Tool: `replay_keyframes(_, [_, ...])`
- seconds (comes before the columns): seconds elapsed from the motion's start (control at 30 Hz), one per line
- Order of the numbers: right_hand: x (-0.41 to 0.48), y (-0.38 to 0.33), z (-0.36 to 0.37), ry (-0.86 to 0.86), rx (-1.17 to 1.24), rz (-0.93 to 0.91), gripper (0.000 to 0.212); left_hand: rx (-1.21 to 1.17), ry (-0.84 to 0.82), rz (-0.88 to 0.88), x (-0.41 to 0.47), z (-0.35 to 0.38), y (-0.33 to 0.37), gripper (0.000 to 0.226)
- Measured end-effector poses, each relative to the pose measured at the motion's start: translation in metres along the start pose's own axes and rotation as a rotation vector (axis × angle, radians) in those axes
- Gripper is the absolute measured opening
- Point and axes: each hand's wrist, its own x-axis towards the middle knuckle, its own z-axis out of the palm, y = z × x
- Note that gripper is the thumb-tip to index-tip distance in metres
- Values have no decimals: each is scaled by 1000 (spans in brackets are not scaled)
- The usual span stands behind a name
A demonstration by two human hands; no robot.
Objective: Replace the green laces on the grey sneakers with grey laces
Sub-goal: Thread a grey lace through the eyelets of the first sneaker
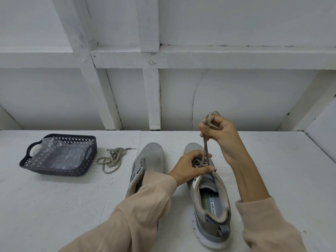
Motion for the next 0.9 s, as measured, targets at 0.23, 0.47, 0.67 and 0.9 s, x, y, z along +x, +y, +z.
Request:
replay_keyframes(0.23, [7,16,-5,26,-168,4,16,-24,3,-10,0,0,0,34])
replay_keyframes(0.47, [18,43,-22,-40,-409,332,34,-10,17,-21,0,1,-1,25])
replay_keyframes(0.67, [3,34,-40,-70,-550,448,45,4,12,-31,1,0,-2,28])
replay_keyframes(0.9, [-10,23,-48,-334,-438,541,29,8,21,-31,1,0,-2,25])
